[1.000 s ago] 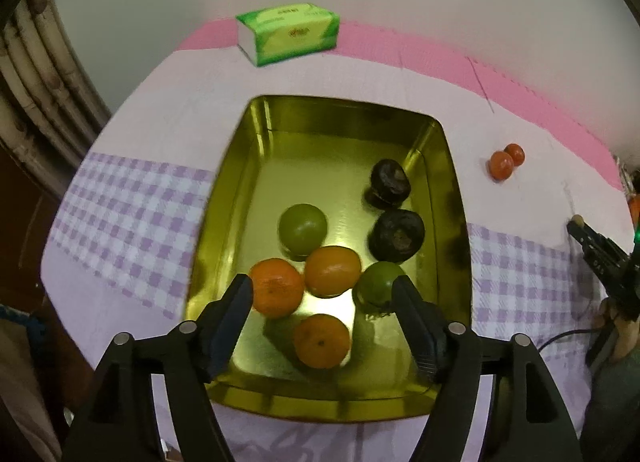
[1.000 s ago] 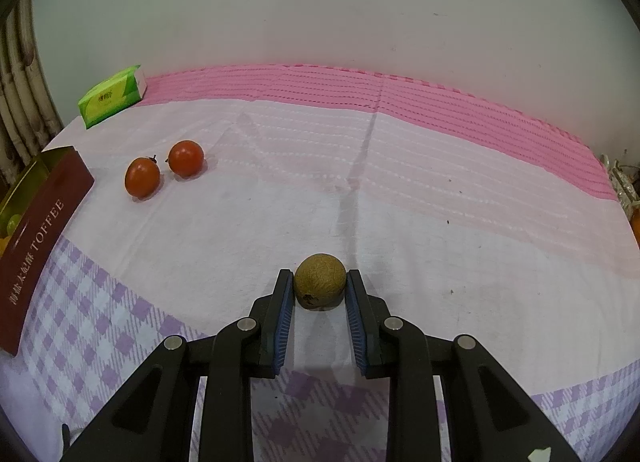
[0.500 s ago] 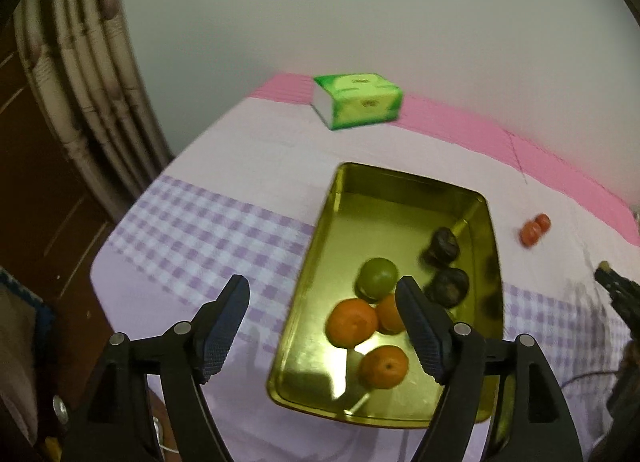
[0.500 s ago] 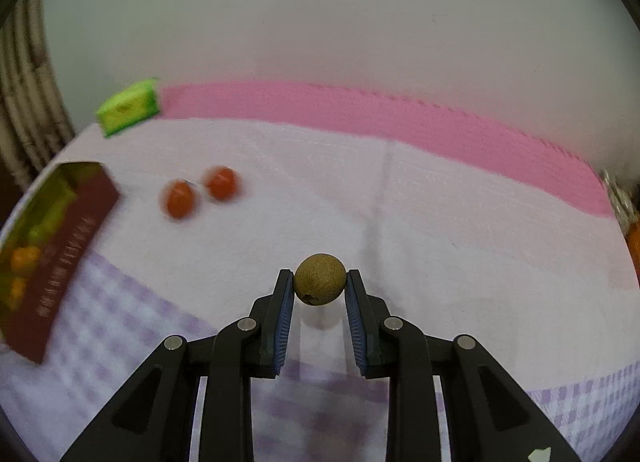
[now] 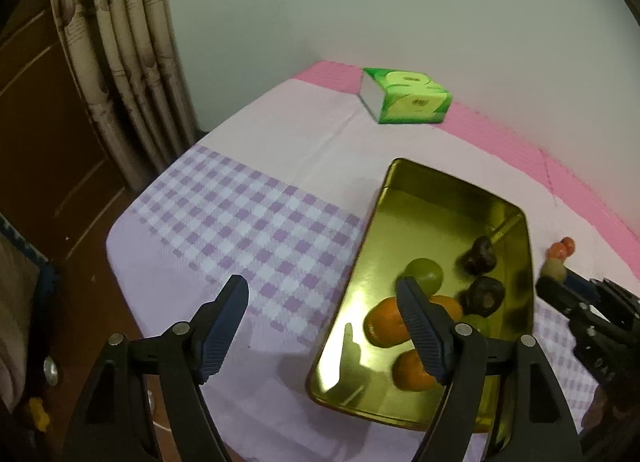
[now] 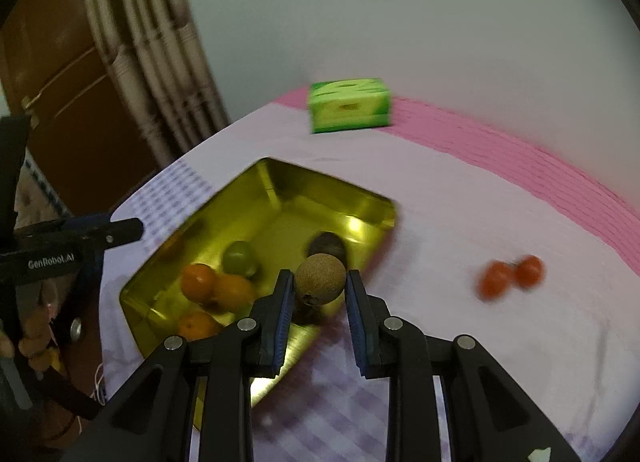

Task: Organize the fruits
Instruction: 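Carry the small brown fruit into the gold tin with the right gripper and release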

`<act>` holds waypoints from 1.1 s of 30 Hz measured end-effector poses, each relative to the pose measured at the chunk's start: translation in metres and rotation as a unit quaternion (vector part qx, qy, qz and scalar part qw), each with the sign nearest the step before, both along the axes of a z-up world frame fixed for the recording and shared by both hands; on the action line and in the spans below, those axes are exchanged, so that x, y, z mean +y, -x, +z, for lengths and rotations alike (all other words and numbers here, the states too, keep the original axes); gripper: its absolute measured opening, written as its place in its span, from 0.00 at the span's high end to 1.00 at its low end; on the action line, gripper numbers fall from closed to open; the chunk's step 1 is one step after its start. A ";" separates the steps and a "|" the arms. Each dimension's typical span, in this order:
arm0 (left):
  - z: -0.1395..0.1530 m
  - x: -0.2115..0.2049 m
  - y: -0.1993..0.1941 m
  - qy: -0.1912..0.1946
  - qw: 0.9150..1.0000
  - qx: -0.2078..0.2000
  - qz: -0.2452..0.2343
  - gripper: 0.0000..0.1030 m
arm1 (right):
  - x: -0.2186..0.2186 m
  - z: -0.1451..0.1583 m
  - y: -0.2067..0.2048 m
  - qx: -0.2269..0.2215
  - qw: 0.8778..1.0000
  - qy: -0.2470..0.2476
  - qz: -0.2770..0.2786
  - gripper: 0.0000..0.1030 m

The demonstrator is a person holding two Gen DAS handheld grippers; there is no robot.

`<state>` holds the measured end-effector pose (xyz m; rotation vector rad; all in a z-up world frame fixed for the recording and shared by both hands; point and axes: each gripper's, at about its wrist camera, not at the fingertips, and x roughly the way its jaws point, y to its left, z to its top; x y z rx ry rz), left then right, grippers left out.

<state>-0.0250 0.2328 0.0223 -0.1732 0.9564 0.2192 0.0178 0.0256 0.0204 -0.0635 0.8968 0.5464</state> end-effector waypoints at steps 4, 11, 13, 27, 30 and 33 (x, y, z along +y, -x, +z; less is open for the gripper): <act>-0.007 0.004 -0.002 0.015 1.000 0.015 0.003 0.25 | 0.026 -0.011 -0.006 0.012 0.999 0.020 0.028 0.76; -0.008 0.003 -0.002 0.012 1.000 0.015 0.002 0.25 | 0.044 -0.023 -0.011 0.011 0.998 0.045 0.044 0.76; -0.008 0.003 -0.002 0.013 1.000 0.017 0.002 0.25 | 0.045 -0.023 -0.010 0.011 0.998 0.046 0.045 0.76; -0.010 -0.004 -0.004 0.001 1.000 0.025 -0.018 0.25 | 0.040 -0.011 -0.005 0.003 0.999 0.029 0.033 0.63; -0.009 -0.005 -0.004 0.000 1.000 0.023 -0.021 0.25 | 0.026 0.003 -0.001 -0.017 1.000 0.014 0.018 0.63; -0.009 -0.005 -0.004 0.000 1.000 0.023 -0.020 0.25 | -0.001 0.013 0.001 -0.037 0.999 0.009 -0.011 0.63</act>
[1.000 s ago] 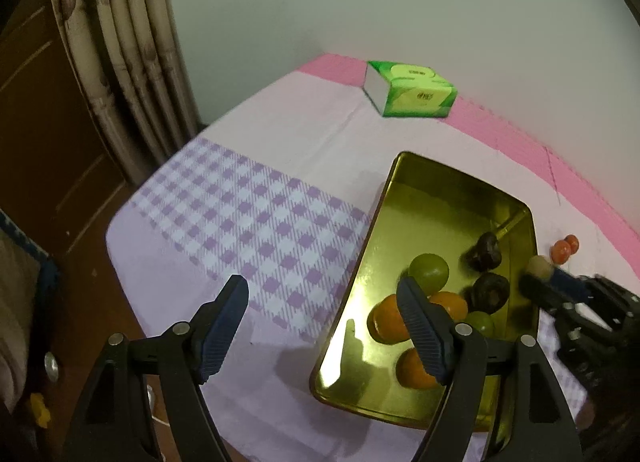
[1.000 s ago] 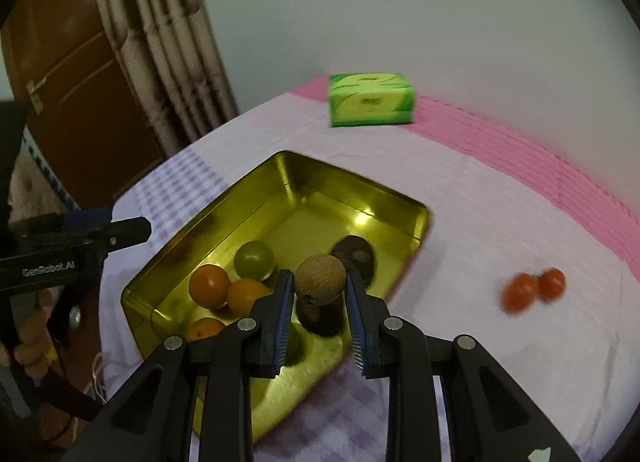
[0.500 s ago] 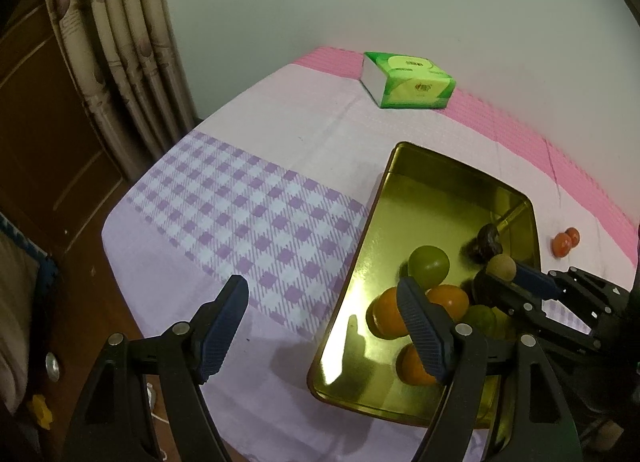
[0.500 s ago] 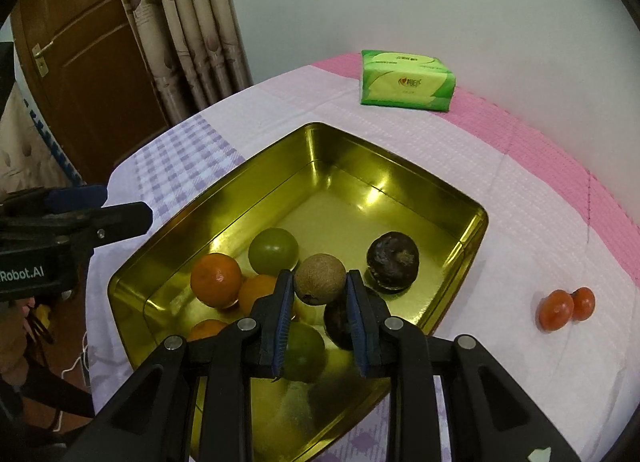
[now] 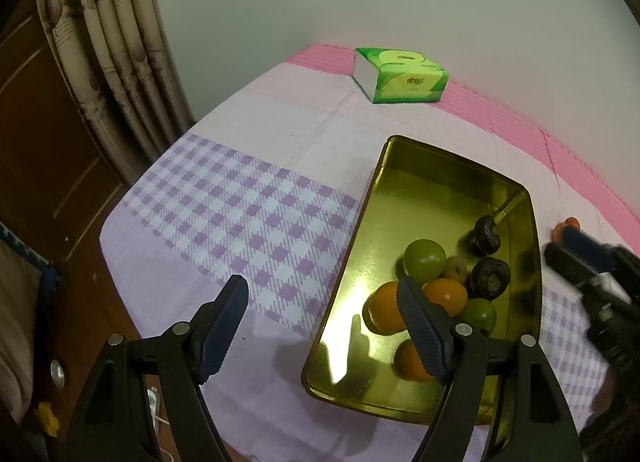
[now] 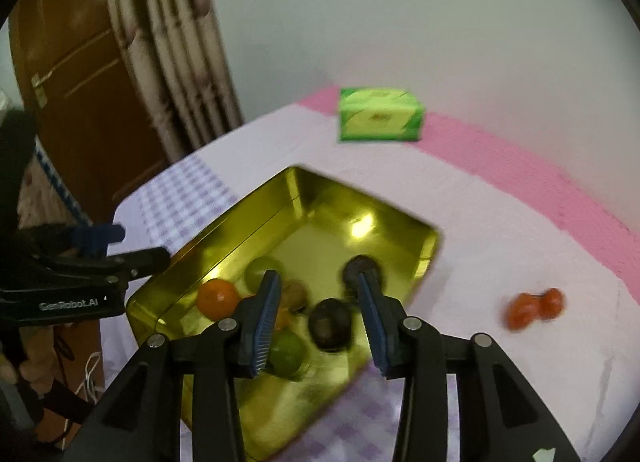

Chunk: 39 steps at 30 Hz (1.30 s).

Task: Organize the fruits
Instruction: 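Carry the small brown fruit into the gold tin with the right gripper and release, then move the right gripper to a red tomato and grasp it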

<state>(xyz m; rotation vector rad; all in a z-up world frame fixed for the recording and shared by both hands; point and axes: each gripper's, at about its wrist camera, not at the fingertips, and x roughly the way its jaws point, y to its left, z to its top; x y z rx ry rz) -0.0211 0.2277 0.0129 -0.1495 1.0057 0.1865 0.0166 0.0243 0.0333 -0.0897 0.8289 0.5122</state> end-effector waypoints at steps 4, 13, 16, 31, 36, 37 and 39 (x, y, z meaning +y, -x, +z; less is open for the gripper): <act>-0.001 0.000 0.000 -0.003 1.000 0.001 0.002 0.25 | -0.054 -0.005 -0.004 0.000 0.998 0.015 -0.059 0.63; -0.003 -0.003 -0.004 0.016 1.000 0.003 -0.014 0.25 | -0.163 -0.040 -0.027 0.018 0.985 0.056 -0.164 0.63; 0.000 -0.006 -0.005 0.026 0.999 -0.006 -0.022 0.25 | -0.170 -0.054 -0.038 0.026 0.985 0.056 -0.161 0.63; 0.020 -0.068 -0.023 0.015 0.995 -0.018 -0.093 0.25 | -0.156 -0.084 -0.078 0.030 0.994 0.064 -0.088 0.63; 0.031 -0.100 -0.041 -0.003 0.993 -0.033 -0.112 0.25 | -0.156 -0.087 -0.083 0.032 0.995 0.055 -0.075 0.71; 0.031 -0.105 -0.045 -0.002 0.993 -0.034 -0.117 0.25 | -0.157 -0.085 -0.081 0.030 0.995 0.052 -0.079 0.72; 0.031 -0.124 -0.053 0.010 0.990 -0.034 -0.136 0.25 | -0.166 -0.081 -0.070 0.023 0.994 0.049 -0.097 0.72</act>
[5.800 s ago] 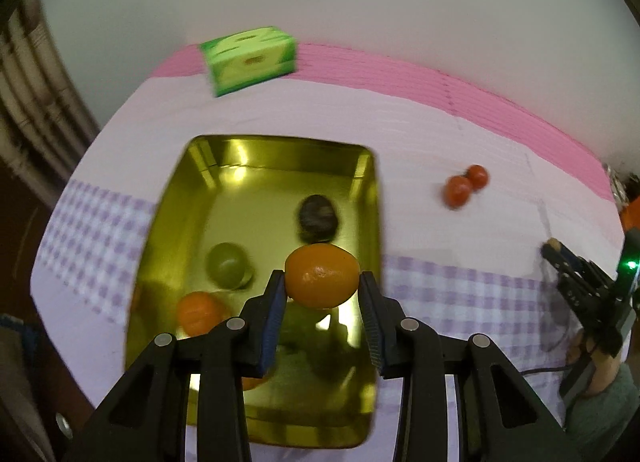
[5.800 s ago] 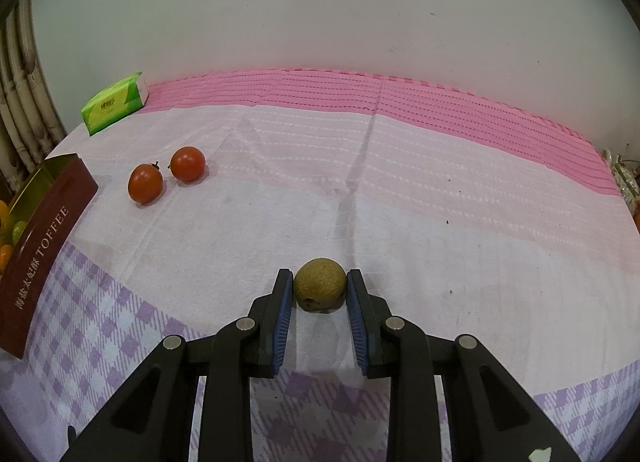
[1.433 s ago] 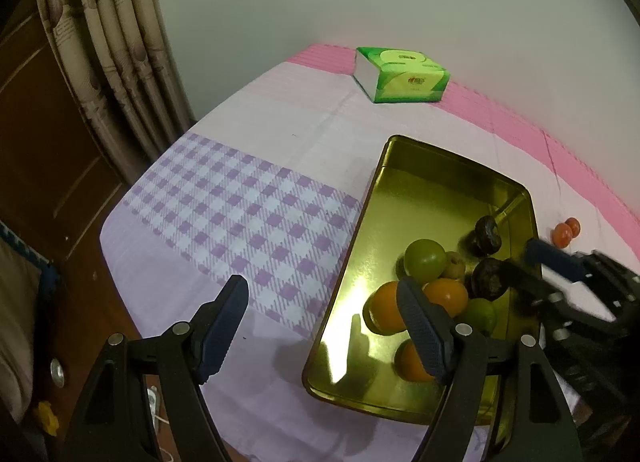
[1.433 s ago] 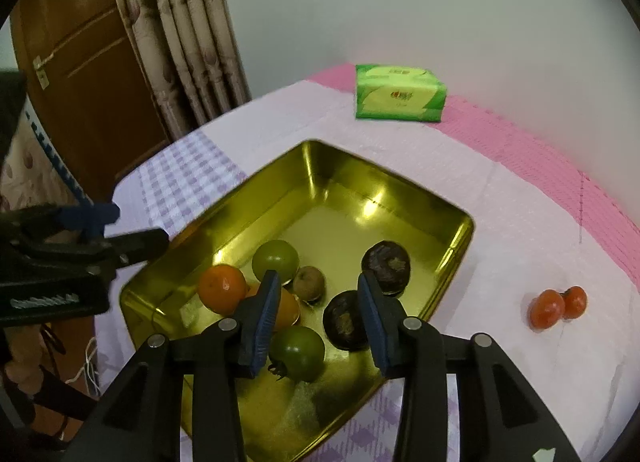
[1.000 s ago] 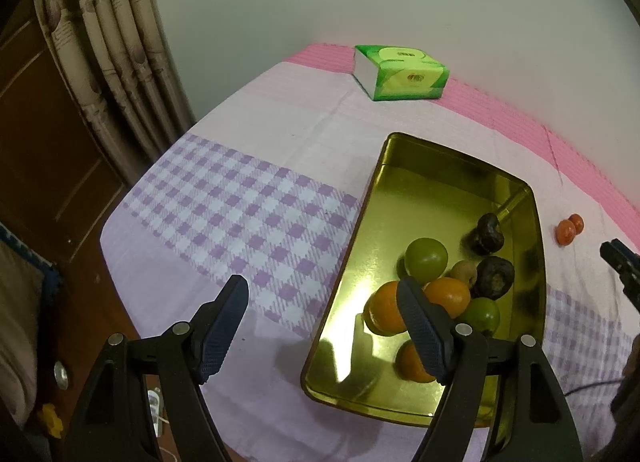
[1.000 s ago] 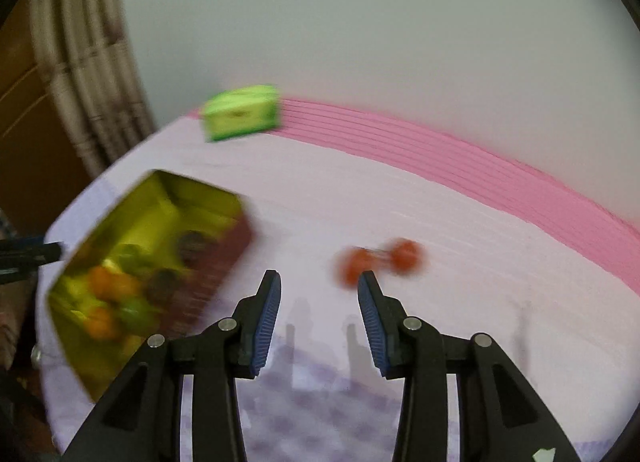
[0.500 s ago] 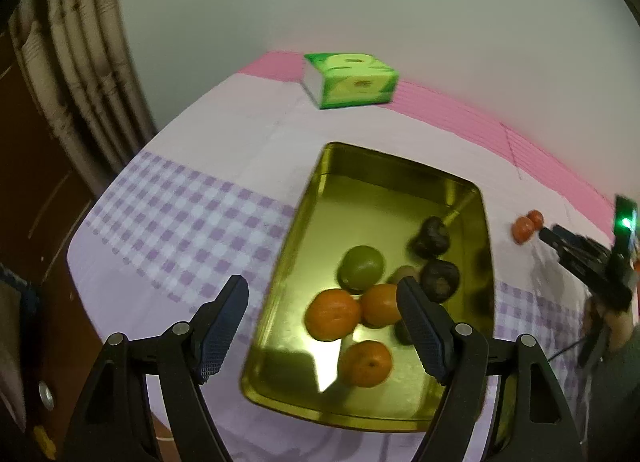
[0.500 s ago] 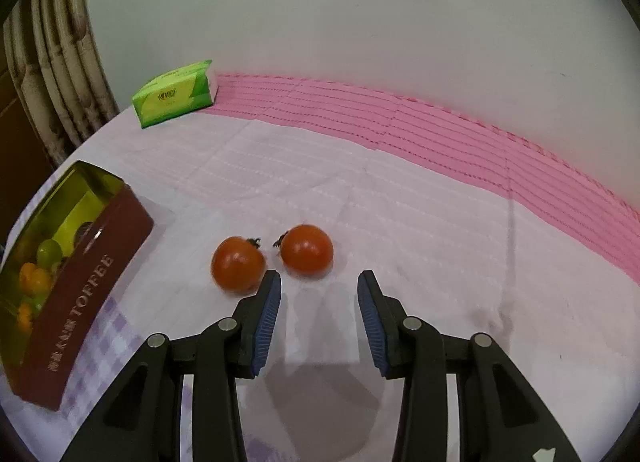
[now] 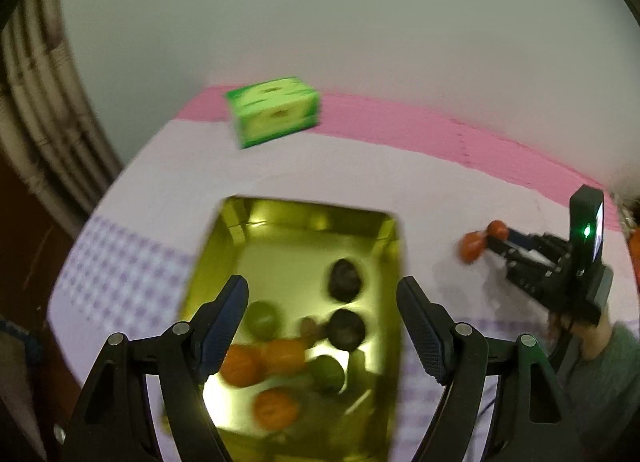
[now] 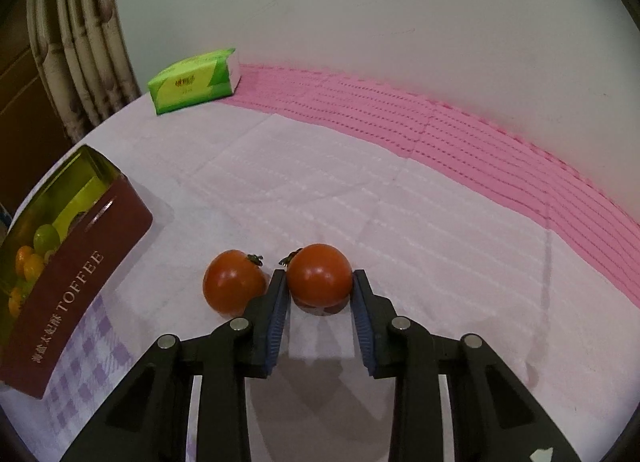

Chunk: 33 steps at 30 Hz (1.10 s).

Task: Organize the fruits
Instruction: 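Move the right gripper to a red tomato and grasp it, then grasp the other red tomato with the left gripper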

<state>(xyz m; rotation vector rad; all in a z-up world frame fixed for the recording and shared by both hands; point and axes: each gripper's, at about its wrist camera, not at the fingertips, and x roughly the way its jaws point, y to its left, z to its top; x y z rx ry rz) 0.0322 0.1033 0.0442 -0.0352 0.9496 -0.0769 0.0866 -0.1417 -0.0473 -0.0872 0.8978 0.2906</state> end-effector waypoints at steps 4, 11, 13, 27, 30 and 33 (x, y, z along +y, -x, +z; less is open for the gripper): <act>-0.011 -0.048 -0.015 0.016 0.999 0.009 -0.050 0.25 | -0.025 0.003 0.023 -0.003 0.998 -0.004 -0.056 0.72; -0.038 -0.115 -0.044 0.039 0.993 0.045 -0.106 0.25 | -0.065 0.007 0.068 -0.010 0.992 0.003 -0.129 0.72; -0.042 -0.128 -0.052 0.026 0.992 0.043 -0.116 0.25 | -0.069 0.006 0.073 -0.011 0.991 0.009 -0.135 0.72; -0.090 -0.157 -0.095 0.015 0.986 0.123 -0.112 0.48 | -0.081 0.007 0.085 -0.021 0.987 -0.003 -0.159 0.71; -0.096 -0.162 -0.099 0.007 0.985 0.126 -0.115 0.57 | -0.082 0.007 0.085 -0.019 0.987 -0.005 -0.160 0.71; -0.094 -0.163 -0.096 0.002 0.984 0.125 -0.125 0.69 | -0.084 0.005 0.084 -0.013 0.986 -0.007 -0.164 0.71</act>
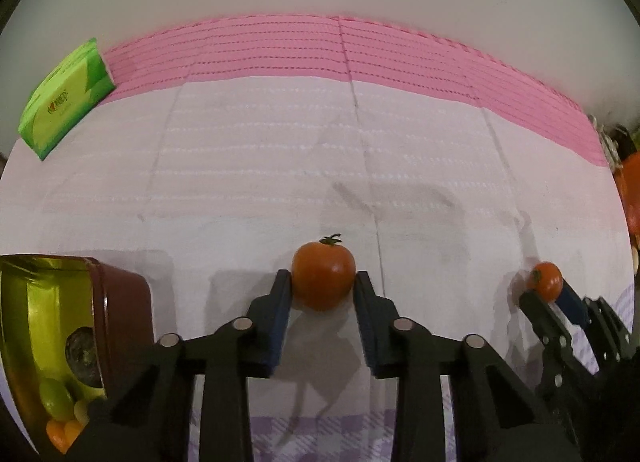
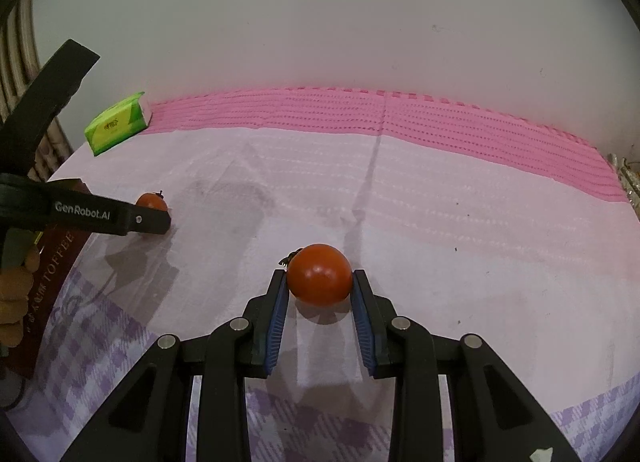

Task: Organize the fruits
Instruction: 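Grasp the other red tomato with the left gripper, then carry the red tomato into the gold tin with the left gripper and release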

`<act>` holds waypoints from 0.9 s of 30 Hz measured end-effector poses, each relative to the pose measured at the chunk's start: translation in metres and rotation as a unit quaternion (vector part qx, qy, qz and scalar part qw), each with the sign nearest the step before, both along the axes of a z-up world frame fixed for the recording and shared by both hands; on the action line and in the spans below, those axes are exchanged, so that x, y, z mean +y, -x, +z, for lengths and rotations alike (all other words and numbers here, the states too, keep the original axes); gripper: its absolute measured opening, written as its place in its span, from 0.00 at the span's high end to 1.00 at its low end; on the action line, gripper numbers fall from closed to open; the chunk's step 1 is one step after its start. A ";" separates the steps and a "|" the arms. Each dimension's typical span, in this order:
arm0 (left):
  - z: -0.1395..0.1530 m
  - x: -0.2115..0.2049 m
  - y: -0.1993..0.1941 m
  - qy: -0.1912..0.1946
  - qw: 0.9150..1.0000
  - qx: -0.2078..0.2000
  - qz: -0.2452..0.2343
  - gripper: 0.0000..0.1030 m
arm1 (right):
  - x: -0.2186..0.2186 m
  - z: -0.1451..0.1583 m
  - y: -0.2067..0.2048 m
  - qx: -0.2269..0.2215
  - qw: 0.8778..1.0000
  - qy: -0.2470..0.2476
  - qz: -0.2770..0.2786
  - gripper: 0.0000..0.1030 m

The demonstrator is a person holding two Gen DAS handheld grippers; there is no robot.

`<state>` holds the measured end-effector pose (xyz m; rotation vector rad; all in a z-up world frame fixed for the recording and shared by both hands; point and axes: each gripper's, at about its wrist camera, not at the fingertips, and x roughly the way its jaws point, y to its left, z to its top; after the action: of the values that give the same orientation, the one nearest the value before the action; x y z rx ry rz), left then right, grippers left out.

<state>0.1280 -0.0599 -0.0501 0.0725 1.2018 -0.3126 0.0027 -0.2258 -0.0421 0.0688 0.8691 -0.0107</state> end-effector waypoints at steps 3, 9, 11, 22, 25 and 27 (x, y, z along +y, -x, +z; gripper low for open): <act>0.011 0.005 0.011 0.010 1.000 -0.011 -0.006 0.70 | -0.002 -0.002 -0.002 0.005 1.000 -0.002 -0.006 0.71; 0.046 0.021 0.051 0.006 0.999 -0.050 -0.016 0.70 | 0.003 -0.001 -0.004 0.005 1.000 0.011 -0.004 0.71; 0.052 0.030 0.063 0.004 0.999 -0.053 -0.011 0.70 | 0.005 -0.001 -0.005 0.004 1.000 0.017 -0.004 0.71; 0.078 0.096 0.109 0.002 0.996 -0.071 0.051 0.70 | 0.004 -0.001 -0.003 0.003 0.999 0.032 -0.017 0.72; 0.082 0.117 0.114 -0.004 0.994 -0.076 0.074 0.70 | 0.006 -0.001 -0.002 0.003 0.999 0.035 -0.016 0.72; 0.084 0.135 0.118 -0.005 0.993 -0.076 0.092 0.70 | 0.007 -0.001 -0.002 0.003 0.999 0.039 -0.015 0.72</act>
<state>0.0100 0.0747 0.0338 -0.0055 1.0499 -0.1361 0.0048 -0.2184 -0.0427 0.0087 0.8728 -0.0733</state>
